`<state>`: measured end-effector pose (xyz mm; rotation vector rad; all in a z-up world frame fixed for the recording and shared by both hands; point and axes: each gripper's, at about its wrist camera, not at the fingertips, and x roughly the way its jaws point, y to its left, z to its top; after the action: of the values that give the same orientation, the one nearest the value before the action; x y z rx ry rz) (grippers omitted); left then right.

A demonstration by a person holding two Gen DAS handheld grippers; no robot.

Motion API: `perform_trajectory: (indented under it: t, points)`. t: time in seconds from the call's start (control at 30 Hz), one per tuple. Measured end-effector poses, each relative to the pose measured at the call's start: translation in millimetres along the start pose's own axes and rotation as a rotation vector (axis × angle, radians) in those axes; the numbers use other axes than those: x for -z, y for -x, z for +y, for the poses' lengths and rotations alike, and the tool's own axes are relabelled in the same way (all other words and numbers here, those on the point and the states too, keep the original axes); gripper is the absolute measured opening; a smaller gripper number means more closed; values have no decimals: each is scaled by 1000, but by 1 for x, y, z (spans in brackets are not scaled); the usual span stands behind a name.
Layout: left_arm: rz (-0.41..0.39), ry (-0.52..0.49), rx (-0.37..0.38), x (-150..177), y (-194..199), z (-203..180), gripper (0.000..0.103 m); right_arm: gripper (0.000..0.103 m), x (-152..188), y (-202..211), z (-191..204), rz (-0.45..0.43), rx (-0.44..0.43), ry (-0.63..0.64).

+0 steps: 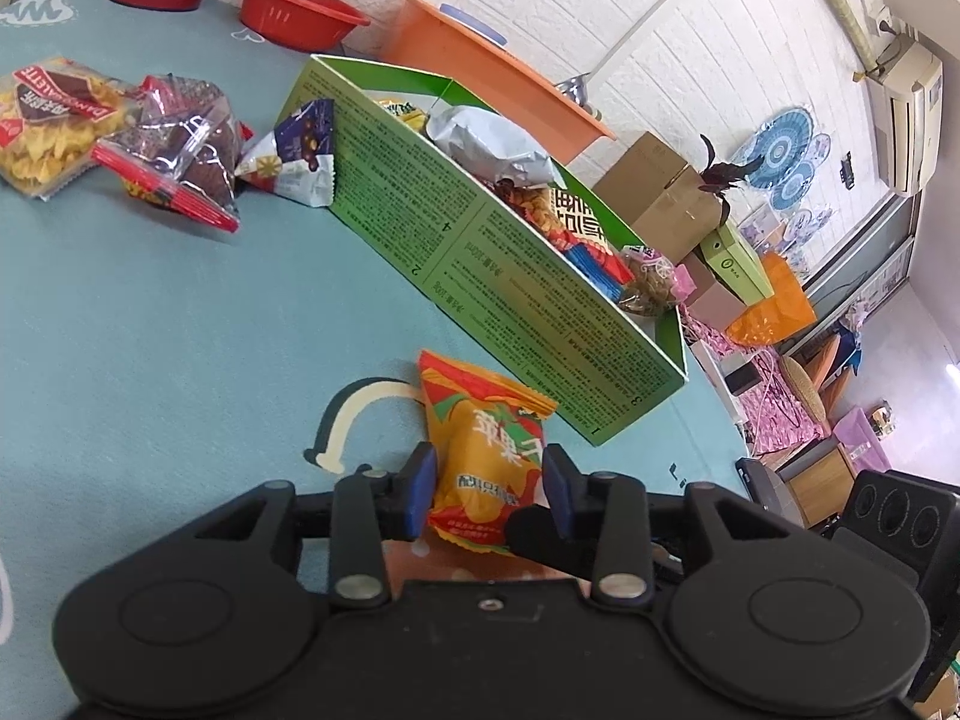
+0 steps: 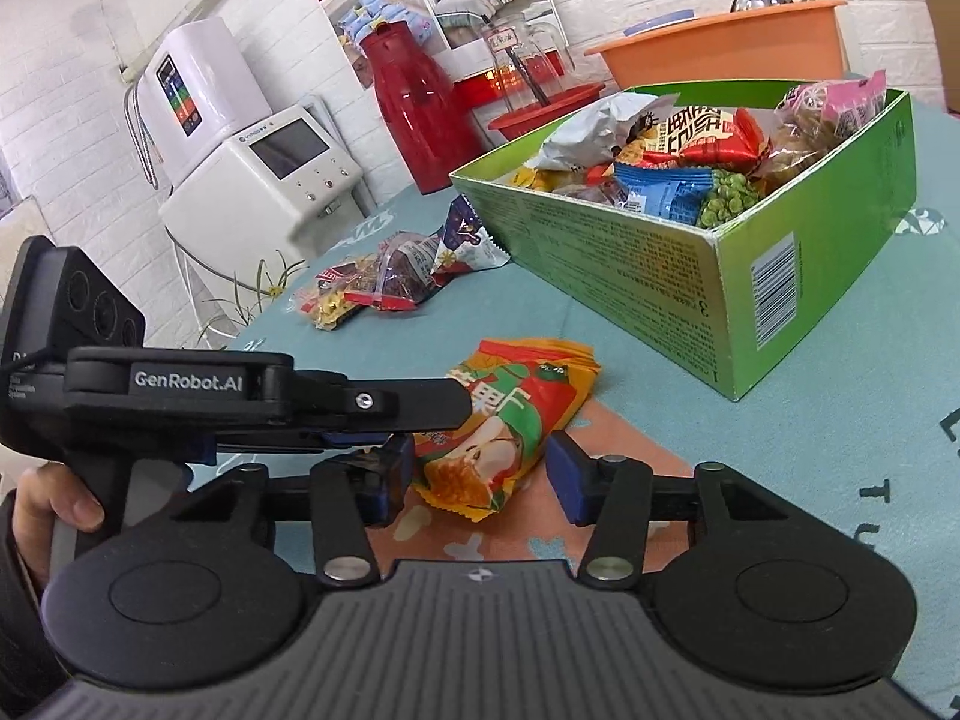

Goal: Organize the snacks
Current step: 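Lift the orange packet over the box and open both grippers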

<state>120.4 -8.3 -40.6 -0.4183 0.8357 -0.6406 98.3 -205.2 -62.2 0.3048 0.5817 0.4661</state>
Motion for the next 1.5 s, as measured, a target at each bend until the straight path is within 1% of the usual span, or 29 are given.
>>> perform_trajectory:
  t: [0.03,0.1,0.17,0.3,0.43,0.57,0.67,0.8,1.0,1.17,1.4,1.43,1.47,1.5]
  points:
    - [-1,2,-5,0,-1,0,47,78,0,-1,3,2,9,16]
    - [-9,-2,-29,0,-1,-3,42,69,0,-2,7,9,26,45]
    - [-21,-12,-26,-1,2,-8,36,58,-1,0,8,15,38,63]
    - [-74,-45,0,-9,15,-25,34,48,-9,14,11,-40,35,79]
    - [-144,-75,45,-23,26,-45,34,46,-26,33,17,-139,50,121]
    - [-200,-121,88,-45,27,-67,34,45,-48,46,15,-225,66,146]
    - [-224,-152,115,-60,21,-80,34,45,-63,51,8,-273,84,158]
    - [-232,-179,139,-78,7,-93,34,45,-78,52,-4,-316,113,164]
    - [-228,-187,165,-103,-21,-98,34,45,-97,45,-28,-346,142,147]
    - [-206,-191,152,-119,-49,-96,34,45,-108,30,-50,-334,157,115]
    - [-173,-157,122,-137,-83,-79,35,45,-118,3,-69,-311,181,90]
    - [-166,-151,109,-140,-87,-76,38,45,-120,-1,-70,-310,192,94]
    - [-156,-140,82,-141,-91,-74,59,48,-121,-6,-70,-301,210,107]
    - [-149,-132,54,-141,-93,-72,97,49,-121,-10,-69,-287,237,128]
